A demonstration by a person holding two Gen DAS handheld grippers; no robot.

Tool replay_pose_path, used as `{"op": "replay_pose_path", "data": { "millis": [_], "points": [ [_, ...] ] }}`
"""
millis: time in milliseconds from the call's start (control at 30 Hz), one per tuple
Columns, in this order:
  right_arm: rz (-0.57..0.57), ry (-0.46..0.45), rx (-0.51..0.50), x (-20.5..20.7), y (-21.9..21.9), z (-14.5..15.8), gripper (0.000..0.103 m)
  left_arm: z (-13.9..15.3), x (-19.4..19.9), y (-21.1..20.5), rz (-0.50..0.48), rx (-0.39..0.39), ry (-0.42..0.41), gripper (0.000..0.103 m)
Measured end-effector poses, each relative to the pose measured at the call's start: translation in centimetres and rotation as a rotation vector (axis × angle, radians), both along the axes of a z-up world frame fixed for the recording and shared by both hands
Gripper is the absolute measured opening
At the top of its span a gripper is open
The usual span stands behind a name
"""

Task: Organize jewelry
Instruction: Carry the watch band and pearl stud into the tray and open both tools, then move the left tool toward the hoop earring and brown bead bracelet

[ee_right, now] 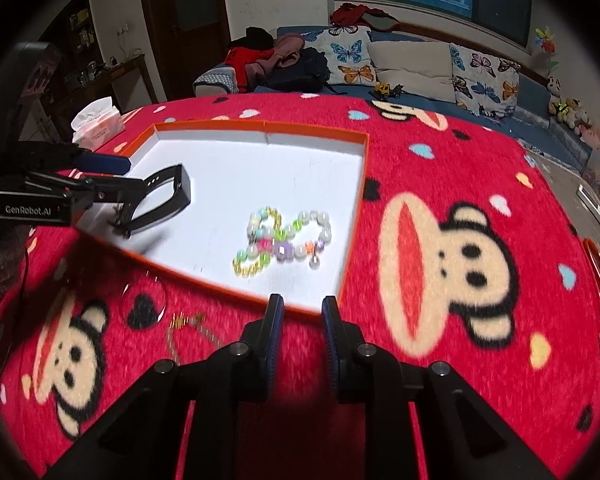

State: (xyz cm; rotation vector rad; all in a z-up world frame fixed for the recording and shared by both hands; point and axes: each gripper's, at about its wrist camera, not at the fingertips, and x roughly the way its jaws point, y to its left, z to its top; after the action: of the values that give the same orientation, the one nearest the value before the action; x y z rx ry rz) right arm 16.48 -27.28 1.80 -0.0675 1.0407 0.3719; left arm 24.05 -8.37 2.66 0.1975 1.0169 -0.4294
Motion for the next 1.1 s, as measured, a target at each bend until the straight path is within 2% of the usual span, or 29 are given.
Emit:
{"op": "replay_pose_path", "data": {
  "millis": [333,500,867,1100],
  "points": [
    [0.053,0.031,-0.018,-3.8,-1.0,-0.7,0.022,0.7,-4.1,-0.7,0.013,-0.002,-0.004,0.065],
    [0.096,0.053,0.007,-5.2,-1.0,-1.2,0.022,0.6,-5.9,-1.5,0.019,-0.004,0.001,0.065],
    [0.144,0.042,0.050,-6.0,-1.1,-0.9,0.022,-0.6,-9.6,-2.8,0.061,-0.049,0.054,0.065],
    [0.131,0.044,0.071,-6.0,-2.2,-1.2,0.022,-1.3,-11.9,-5.9,0.060,-0.071,0.097,0.065]
  ]
}}
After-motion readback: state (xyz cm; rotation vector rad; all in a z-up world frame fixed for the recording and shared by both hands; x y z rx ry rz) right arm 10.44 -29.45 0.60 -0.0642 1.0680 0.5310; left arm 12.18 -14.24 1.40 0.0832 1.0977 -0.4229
